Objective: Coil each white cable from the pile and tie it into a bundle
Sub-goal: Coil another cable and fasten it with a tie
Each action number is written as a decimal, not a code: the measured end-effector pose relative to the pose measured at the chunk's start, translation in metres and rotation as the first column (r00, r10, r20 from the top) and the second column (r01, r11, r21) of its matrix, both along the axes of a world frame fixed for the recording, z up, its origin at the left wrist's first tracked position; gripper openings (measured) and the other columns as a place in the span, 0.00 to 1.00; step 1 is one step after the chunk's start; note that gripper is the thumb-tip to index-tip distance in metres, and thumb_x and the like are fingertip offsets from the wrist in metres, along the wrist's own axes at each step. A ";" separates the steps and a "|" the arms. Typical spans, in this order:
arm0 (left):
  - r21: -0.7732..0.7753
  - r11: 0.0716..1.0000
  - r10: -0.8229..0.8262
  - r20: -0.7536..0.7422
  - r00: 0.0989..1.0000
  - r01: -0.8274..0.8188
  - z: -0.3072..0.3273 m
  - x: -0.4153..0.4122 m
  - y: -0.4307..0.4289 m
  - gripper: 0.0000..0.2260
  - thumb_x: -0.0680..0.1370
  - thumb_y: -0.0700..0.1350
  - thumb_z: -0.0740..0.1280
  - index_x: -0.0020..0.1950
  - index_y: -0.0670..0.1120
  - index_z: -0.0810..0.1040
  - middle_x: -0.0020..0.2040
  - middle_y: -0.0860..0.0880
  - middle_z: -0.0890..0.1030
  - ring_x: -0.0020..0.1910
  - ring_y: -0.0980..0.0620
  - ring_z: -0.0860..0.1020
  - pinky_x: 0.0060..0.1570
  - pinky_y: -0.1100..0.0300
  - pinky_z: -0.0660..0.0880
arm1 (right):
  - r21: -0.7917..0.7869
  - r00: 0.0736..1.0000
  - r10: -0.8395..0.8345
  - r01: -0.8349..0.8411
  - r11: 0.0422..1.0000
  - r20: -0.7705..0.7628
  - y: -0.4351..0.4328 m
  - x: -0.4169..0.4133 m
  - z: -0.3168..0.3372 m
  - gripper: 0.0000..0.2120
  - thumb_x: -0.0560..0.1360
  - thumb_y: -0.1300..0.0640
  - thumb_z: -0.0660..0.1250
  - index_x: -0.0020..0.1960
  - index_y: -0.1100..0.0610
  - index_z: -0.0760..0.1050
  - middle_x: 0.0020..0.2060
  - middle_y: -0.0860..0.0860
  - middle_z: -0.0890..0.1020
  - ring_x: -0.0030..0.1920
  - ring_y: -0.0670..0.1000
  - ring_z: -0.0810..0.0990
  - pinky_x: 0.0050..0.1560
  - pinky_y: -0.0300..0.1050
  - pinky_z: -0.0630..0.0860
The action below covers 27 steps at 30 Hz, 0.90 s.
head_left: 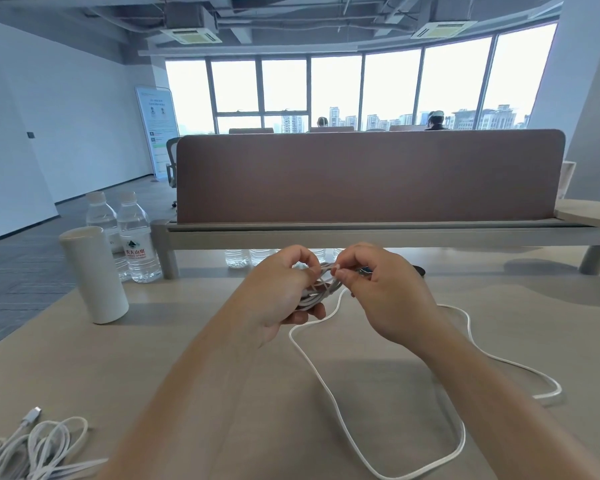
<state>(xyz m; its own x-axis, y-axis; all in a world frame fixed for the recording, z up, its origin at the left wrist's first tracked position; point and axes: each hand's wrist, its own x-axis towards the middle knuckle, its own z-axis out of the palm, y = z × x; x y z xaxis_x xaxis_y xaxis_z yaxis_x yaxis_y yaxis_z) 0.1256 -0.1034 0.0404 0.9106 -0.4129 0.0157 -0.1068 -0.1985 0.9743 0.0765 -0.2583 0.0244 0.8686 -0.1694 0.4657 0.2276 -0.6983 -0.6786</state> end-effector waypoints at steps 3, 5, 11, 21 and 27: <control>0.031 1.000 -0.001 0.028 1.000 0.000 -0.001 0.000 -0.002 0.06 0.83 0.41 0.64 0.46 0.47 0.74 0.41 0.42 0.82 0.29 0.46 0.79 0.23 0.64 0.66 | -0.045 1.000 0.011 -0.011 0.999 0.005 -0.001 0.002 -0.001 0.08 0.80 0.58 0.66 0.43 0.49 0.76 0.44 0.44 0.79 0.46 0.44 0.75 0.44 0.35 0.68; 0.052 0.999 -0.005 0.053 0.999 0.002 -0.002 0.000 -0.003 0.06 0.83 0.40 0.63 0.46 0.47 0.74 0.41 0.42 0.81 0.28 0.46 0.79 0.23 0.65 0.65 | -0.079 1.000 0.009 -0.010 0.997 -0.008 -0.001 0.002 -0.002 0.08 0.80 0.58 0.67 0.43 0.49 0.76 0.43 0.44 0.78 0.47 0.44 0.75 0.44 0.34 0.68; 0.146 0.989 -0.008 0.178 0.984 -0.019 -0.008 -0.001 -0.013 0.04 0.83 0.39 0.61 0.48 0.44 0.73 0.40 0.43 0.80 0.27 0.44 0.80 0.25 0.63 0.63 | -0.196 0.998 -0.025 0.012 0.980 -0.059 0.001 0.001 -0.001 0.10 0.80 0.57 0.66 0.42 0.46 0.73 0.42 0.43 0.75 0.45 0.45 0.73 0.44 0.38 0.67; 0.206 0.977 -0.011 0.279 0.960 -0.048 -0.015 0.001 -0.016 0.08 0.83 0.41 0.59 0.45 0.47 0.71 0.45 0.42 0.82 0.30 0.43 0.81 0.28 0.60 0.64 | -0.034 0.983 -0.086 0.081 0.996 -0.161 0.003 -0.003 0.007 0.13 0.78 0.55 0.65 0.35 0.54 0.77 0.30 0.45 0.81 0.34 0.49 0.78 0.33 0.44 0.72; 0.240 0.970 -0.036 0.324 0.945 -0.045 -0.016 0.003 -0.015 0.09 0.83 0.41 0.58 0.44 0.48 0.71 0.44 0.43 0.82 0.33 0.41 0.83 0.33 0.58 0.67 | 0.129 0.975 0.032 -0.004 0.992 -0.221 0.000 -0.007 0.011 0.13 0.78 0.57 0.66 0.37 0.59 0.80 0.30 0.50 0.83 0.28 0.44 0.74 0.35 0.44 0.73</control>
<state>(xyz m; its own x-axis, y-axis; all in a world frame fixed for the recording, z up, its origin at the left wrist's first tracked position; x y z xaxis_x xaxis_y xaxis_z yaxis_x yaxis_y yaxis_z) 0.1289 -0.1181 0.0242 0.8744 -0.4372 0.2104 -0.4068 -0.4242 0.8091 0.0697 -0.2588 0.0358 0.9512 -0.1981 0.2367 0.0730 -0.6007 -0.7962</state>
